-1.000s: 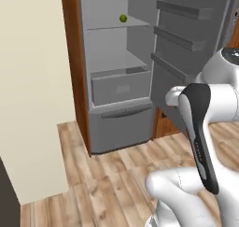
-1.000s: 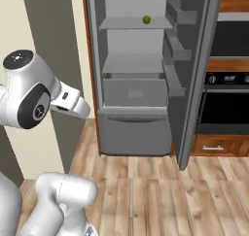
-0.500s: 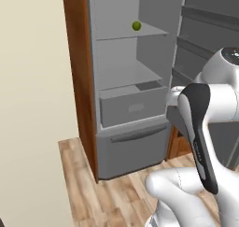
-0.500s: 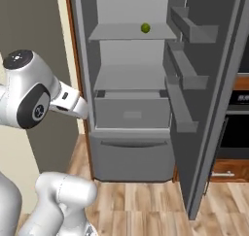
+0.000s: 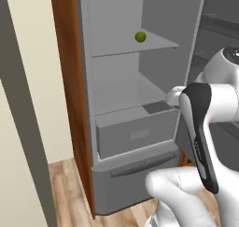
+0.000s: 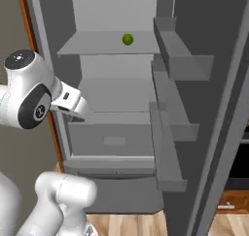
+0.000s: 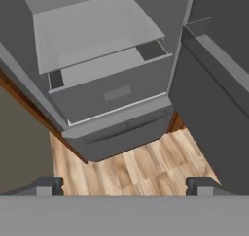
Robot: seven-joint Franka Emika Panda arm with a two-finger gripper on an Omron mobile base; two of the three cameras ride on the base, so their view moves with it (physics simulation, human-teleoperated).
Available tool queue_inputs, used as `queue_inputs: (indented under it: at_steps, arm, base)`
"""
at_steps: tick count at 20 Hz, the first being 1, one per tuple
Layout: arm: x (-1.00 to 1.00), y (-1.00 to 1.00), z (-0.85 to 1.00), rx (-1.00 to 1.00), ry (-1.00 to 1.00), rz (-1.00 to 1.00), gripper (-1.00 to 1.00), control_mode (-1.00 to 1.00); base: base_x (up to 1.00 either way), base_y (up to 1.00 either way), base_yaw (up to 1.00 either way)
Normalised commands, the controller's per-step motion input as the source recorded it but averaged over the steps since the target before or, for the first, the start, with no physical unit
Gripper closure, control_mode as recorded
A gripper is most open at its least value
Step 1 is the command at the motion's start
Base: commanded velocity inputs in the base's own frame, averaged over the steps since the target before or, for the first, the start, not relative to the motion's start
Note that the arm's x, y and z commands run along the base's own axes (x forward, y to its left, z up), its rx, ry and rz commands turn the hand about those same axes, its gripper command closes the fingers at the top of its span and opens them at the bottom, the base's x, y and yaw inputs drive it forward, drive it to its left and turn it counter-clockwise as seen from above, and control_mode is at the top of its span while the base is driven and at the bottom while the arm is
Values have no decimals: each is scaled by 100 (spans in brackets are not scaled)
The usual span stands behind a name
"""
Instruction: Open the fridge, remove the mango, lime, and steak, and place them on any counter.
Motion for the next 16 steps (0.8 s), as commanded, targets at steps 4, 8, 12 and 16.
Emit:
queue_inputs:
  at_steps: [4, 8, 12, 16]
  arm:
    - [0, 0, 0, 0, 0, 0, -100, 100]
    - [0, 0, 0, 0, 0, 0, -100, 100]
    - [0, 0, 0, 0, 0, 0, -100, 100]
    - [0, 0, 0, 0, 0, 0, -100, 100]
  base:
    - [80, -10, 0]
    - [60, -11, 0]
    - [62, -18, 0]
    - [62, -19, 0]
